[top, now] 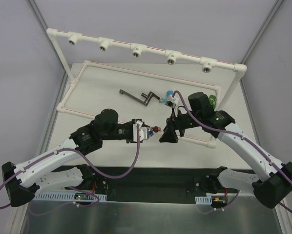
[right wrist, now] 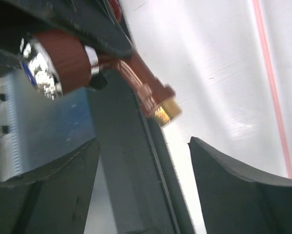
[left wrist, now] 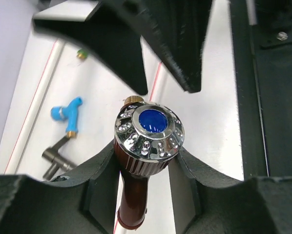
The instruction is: Install the water faucets
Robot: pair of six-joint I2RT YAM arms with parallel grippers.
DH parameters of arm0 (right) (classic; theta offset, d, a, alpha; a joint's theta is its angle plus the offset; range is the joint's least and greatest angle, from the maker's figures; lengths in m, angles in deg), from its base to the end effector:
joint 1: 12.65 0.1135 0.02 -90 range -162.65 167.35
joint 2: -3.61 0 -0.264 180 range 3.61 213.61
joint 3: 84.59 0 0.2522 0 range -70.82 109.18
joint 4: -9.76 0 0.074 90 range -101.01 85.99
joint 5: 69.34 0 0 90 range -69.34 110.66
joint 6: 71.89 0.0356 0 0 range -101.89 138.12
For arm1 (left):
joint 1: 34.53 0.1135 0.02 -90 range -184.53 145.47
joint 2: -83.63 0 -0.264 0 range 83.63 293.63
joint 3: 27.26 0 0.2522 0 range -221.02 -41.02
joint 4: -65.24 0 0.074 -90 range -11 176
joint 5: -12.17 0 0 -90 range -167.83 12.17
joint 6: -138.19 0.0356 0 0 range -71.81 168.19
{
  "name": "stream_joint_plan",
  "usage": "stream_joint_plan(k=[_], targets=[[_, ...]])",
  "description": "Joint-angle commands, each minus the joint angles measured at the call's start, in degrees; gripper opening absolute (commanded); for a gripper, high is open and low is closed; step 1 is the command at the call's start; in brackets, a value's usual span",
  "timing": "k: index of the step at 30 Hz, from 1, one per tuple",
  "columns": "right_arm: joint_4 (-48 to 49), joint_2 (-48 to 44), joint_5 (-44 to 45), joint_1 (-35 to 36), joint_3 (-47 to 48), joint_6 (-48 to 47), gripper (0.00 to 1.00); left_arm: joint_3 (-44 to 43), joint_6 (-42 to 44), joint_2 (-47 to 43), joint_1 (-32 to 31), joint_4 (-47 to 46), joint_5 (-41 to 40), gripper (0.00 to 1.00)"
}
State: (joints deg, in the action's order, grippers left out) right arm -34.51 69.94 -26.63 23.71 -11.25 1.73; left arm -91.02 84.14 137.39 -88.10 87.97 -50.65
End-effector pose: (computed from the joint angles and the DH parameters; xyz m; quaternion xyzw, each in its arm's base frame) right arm 0.1797 0.1648 0.3266 -0.5241 0.6562 0.4245 0.3384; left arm 0.1148 -0.1829 0.3469 0.6388 0.4358 -0.2743 0.5716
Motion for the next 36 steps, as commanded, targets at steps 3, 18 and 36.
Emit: stream_joint_plan(k=[3,18,36], targets=[[0.44,-7.87,19.13,-0.15,5.02,-0.32,0.84,3.32,-15.98,-6.72,0.21,-8.70,-18.35,0.00],[-2.81,-7.89,50.19,-5.85,21.63,1.18,0.96,5.26,-46.84,-21.68,28.85,-4.94,-12.07,0.00],[11.23,-17.01,50.81,-39.35,5.85,5.04,0.96,7.98,-78.29,-9.99,60.31,-30.99,15.08,0.00]])
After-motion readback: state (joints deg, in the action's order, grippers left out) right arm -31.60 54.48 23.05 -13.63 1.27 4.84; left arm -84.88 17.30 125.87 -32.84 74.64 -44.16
